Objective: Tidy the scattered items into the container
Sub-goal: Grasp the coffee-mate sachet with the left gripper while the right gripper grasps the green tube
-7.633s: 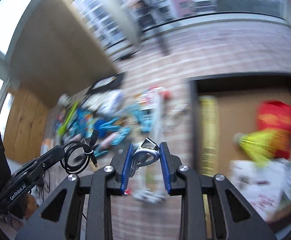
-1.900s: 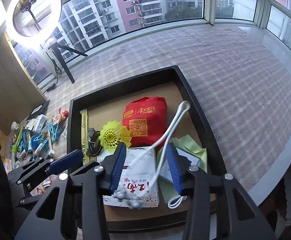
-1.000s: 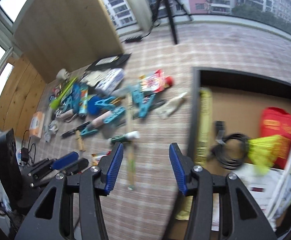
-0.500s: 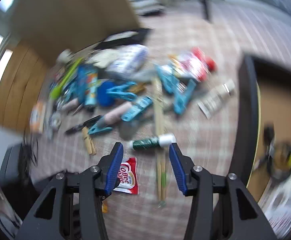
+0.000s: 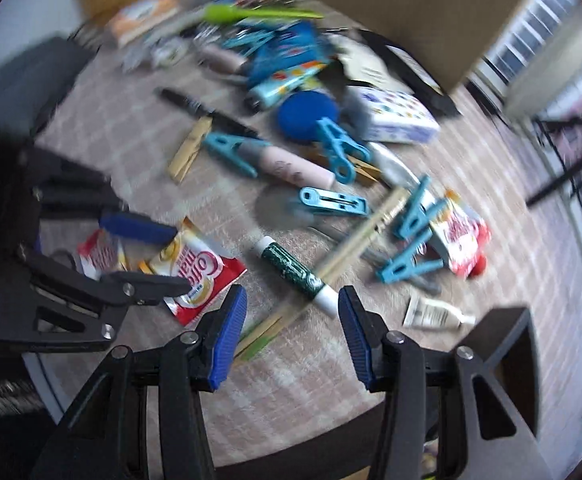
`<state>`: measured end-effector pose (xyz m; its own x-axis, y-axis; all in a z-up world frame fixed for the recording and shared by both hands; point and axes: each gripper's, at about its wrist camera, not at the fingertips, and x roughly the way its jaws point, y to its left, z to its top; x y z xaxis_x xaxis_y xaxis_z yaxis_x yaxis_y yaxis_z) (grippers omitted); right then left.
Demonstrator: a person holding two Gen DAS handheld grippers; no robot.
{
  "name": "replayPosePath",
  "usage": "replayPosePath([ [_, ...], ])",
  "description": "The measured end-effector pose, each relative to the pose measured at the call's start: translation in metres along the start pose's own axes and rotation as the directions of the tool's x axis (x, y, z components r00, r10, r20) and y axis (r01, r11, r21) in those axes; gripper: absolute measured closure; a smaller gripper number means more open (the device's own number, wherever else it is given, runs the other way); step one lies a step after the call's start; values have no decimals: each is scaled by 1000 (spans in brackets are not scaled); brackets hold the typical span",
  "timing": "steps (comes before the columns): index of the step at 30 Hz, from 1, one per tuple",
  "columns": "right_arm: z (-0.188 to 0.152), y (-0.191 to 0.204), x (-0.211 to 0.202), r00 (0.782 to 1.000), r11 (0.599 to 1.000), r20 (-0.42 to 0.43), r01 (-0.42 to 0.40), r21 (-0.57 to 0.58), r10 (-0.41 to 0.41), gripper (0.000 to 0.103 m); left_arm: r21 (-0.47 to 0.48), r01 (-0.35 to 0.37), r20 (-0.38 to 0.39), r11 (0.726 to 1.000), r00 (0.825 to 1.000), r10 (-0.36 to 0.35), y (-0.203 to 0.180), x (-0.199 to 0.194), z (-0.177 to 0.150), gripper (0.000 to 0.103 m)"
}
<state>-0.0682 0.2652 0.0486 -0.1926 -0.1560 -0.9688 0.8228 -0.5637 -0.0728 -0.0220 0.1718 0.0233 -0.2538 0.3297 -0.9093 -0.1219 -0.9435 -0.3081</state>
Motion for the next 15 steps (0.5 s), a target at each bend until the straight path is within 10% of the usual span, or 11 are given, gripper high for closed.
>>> replayPosePath([
  [15,14,-5,30,999,981,-32,-42,-188,36,68,1,-70,53,998,996,70,-10,-2,-9,79],
])
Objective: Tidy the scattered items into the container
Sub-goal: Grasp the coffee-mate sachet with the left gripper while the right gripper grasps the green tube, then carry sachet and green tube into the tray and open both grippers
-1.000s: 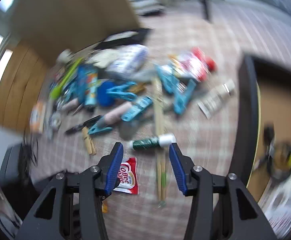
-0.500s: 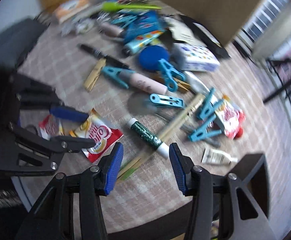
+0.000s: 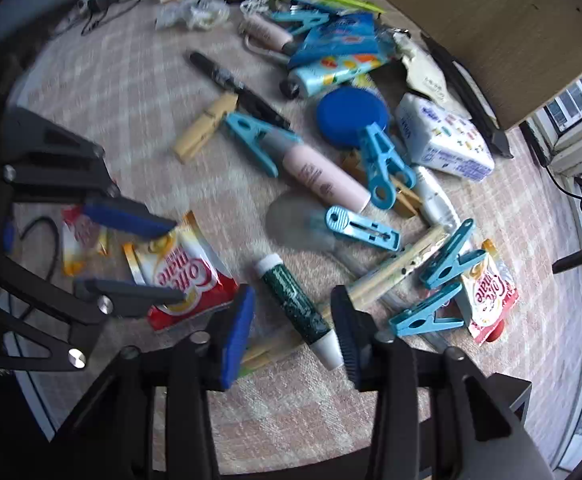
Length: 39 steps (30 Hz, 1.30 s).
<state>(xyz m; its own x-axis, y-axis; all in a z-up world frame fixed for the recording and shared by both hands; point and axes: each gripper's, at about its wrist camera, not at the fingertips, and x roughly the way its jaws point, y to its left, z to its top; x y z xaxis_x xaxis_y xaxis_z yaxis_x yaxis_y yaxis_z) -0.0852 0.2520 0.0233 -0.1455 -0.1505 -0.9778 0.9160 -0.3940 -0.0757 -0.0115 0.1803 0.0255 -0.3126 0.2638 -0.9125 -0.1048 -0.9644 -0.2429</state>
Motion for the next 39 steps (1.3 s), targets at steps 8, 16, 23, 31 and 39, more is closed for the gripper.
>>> replayPosePath([
  [8,-9,-12,-3,997,995,24,-69,74,67,87,9,-24,21,1000,999,24,-1,-1,-5,93],
  [16,-22,-34,-35,983,961,160,-124,247,86,88,-35,9,24,999,1000,-8,12,-15,-9,97],
  [23,-56,-44,-68,977,885,214,-115,450,18,88,-47,40,77,998,996,-36,8,-48,-2,97],
  [31,-137,-79,-104,976,709,182,-44,704,-121,88,69,148,118,987,981,-155,-53,-78,23,97],
  [39,-222,-116,-124,968,540,120,18,841,-220,88,257,221,59,941,968,-243,-153,-63,32,97],
])
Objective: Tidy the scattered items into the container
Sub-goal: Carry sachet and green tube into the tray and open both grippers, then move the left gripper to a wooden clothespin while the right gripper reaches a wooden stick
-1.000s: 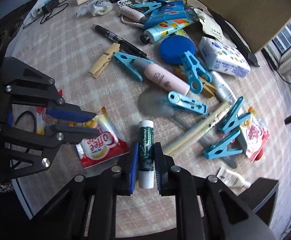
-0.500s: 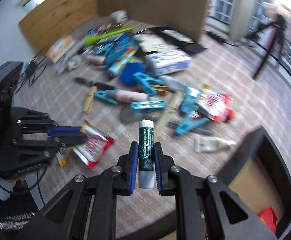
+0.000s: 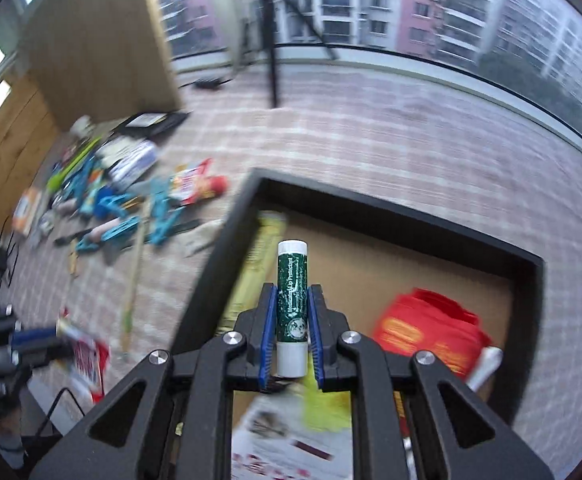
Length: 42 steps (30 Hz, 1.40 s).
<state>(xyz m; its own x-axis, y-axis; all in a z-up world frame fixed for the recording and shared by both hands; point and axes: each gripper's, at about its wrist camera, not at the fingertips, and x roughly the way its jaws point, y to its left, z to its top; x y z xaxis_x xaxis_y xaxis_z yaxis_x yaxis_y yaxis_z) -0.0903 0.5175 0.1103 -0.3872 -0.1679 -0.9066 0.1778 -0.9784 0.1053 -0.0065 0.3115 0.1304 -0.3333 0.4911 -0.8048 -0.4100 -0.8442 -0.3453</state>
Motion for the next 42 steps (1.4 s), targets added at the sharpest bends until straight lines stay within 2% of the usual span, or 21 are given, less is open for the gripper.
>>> replayPosePath([
  [3,-3,-19,-4,1000,999,5,23,39,-23,87,34,12,3,999,1000,-12,-24,8,5,95],
  [4,-3,-23,-6,1000,998,6,31,46,-31,83,46,11,-2,999,1000,-11,-31,11,6,91],
  [5,-5,-28,-9,999,997,7,49,65,-49,71,56,19,-16,998,1000,-18,-36,13,7,80],
  [6,-7,-32,-13,998,995,16,57,84,-59,64,58,24,-20,998,1000,-23,-38,14,7,76],
  [7,-8,-34,-15,998,993,31,59,100,-62,55,57,20,-17,998,1000,-19,-40,14,6,78],
  [8,-11,-36,-20,997,992,48,56,112,-62,52,63,14,-18,998,1000,-13,-41,14,5,78],
  [14,-20,-28,-31,996,992,70,49,115,-58,50,50,12,-34,999,999,-10,-32,9,-5,78],
  [18,-25,-14,-32,996,994,70,40,102,-48,48,26,-13,-16,1000,1000,13,-16,-1,-15,78],
  [22,-26,7,-31,997,997,70,37,73,-42,48,-21,-37,-13,999,999,37,8,-13,-25,78],
  [25,-27,26,-28,997,999,76,18,51,-21,48,-71,-80,-9,994,997,79,37,-22,-34,78],
  [28,-25,46,-24,997,999,71,-12,37,9,48,-141,-131,-13,981,991,131,72,-30,-45,78],
  [34,-12,97,-5,995,996,29,-92,16,92,48,-291,-230,-25,929,972,233,141,-44,-64,78],
  [39,7,135,21,985,983,-27,-171,63,173,48,-346,-269,-39,899,961,273,178,-44,-69,78],
  [42,19,156,40,976,975,-52,-205,86,210,48,-361,-279,-54,890,959,279,192,-37,-68,78],
])
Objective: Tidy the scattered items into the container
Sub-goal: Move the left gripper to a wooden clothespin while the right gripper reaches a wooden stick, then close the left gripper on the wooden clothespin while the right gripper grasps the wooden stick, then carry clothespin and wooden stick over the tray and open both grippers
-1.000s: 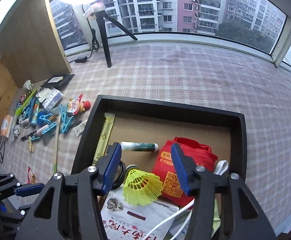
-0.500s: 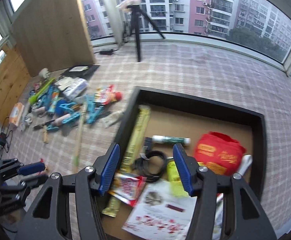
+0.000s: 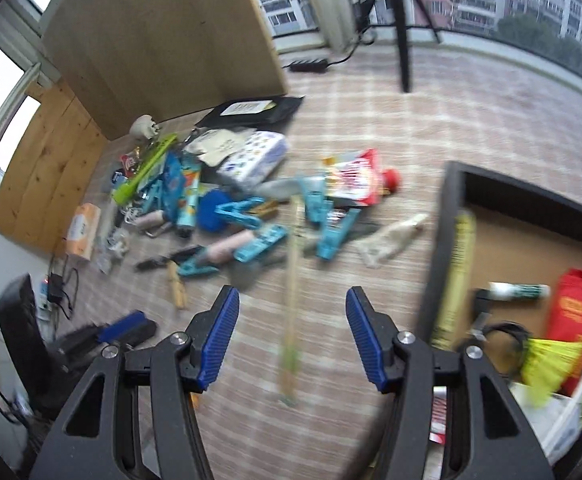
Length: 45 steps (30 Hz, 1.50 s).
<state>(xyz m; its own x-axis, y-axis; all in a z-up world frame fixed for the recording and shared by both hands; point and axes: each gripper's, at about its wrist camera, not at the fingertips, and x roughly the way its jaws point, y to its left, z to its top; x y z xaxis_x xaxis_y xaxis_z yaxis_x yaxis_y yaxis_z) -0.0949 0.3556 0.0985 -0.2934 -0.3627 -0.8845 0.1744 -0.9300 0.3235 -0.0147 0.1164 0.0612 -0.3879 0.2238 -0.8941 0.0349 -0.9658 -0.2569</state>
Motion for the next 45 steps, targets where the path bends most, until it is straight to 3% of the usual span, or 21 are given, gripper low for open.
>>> replayPosePath([
  [6,0,24,39,994,991,-38,98,-90,-102,50,-23,-2,-14,1000,1000,1,8,16,5,78],
  [8,-3,21,53,990,988,-67,118,-95,-124,61,-36,2,-18,999,1000,-3,10,22,9,78],
  [10,-7,19,64,987,987,-86,130,-98,-138,65,-42,-8,-22,999,1000,7,10,28,14,78],
  [21,-7,12,86,979,982,-100,168,-88,-176,66,3,-96,-43,995,994,96,-1,52,31,78],
  [23,-5,10,89,979,983,-105,165,-83,-173,71,15,-120,-46,993,992,120,-3,55,32,78],
  [26,-7,11,93,976,979,-109,181,-94,-190,79,16,-144,-39,989,989,145,0,57,32,89],
  [28,-8,12,94,976,977,-101,184,-105,-195,80,23,-140,-39,990,989,141,2,57,32,91],
  [31,-11,12,94,974,975,-100,191,-110,-202,92,19,-122,-37,992,992,123,7,55,31,91],
  [33,-14,11,94,977,981,-109,172,-90,-181,98,11,-104,-35,995,994,104,12,52,28,91],
  [37,-26,4,86,985,991,-111,130,-42,-134,98,-25,-68,-38,997,997,67,28,47,26,91],
  [45,-59,-8,42,999,997,-38,36,67,-34,98,-34,-26,16,999,1000,26,41,12,12,92],
])
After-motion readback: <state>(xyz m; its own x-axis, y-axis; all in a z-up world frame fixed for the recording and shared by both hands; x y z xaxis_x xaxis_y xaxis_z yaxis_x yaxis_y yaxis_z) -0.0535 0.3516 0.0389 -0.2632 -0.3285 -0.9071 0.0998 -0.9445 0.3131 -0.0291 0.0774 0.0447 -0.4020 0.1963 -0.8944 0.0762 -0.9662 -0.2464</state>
